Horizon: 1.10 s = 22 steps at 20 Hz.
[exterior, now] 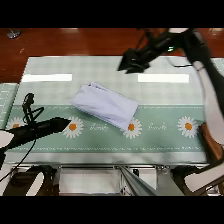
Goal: Fold the shirts.
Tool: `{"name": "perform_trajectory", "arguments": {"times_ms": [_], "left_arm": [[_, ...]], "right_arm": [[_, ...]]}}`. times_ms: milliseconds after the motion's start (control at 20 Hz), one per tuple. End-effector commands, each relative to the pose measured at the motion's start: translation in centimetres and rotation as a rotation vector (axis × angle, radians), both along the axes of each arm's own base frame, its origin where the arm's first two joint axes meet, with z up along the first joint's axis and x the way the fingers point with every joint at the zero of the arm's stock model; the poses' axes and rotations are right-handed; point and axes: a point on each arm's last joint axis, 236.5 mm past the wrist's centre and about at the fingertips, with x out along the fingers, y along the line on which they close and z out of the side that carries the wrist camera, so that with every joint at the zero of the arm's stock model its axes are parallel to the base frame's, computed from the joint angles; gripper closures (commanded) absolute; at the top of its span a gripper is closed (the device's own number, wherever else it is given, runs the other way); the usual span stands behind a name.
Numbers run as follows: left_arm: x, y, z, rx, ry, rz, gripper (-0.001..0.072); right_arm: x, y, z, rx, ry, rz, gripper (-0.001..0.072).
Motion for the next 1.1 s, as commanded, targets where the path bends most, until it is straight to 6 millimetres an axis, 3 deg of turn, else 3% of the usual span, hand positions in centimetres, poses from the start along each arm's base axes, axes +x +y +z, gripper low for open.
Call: {"name": "perform_trajectory", "arguments": {"times_ms": [0,150,300,450,850,1000,1050], "left_arm": [[0.2,0.1,0.1,0.002,-0.007,0.008,0.0683],[0.6,0.4,0.2,0.005,-0.022,0.023,0.0683],[1.1,0.6,0.3,0.009,-0.039,0.040,0.0683],[1.5,0.8,0.5,0.007,-0.051,0.055,0.0683],[1.5,0.7,-0.2,-0.003,-0.018,0.056,0.0683],[1.5,0.7,-0.5,-0.003,-0.005,0.055,0.0683],[1.5,0.7,-0.5,-0.003,-0.003,0.055,0.0683]], "right_arm": [[-3.1,-13.6,-0.9,-0.344,-0.056,-0.219,0.0143],[-7.4,-15.0,-6.6,-0.269,-0.056,-0.509,0.0143],[-11.2,-10.6,-13.1,-0.038,0.065,-0.705,0.0144],[-13.7,-6.3,-17.2,0.009,0.174,-0.664,0.0144],[-10.7,1.7,-20.3,0.094,0.317,-0.579,0.0153],[-9.5,3.5,-20.4,0.102,0.343,-0.516,0.0420],[-8.9,4.0,-19.6,0.115,0.311,-0.470,0.0680]]}}
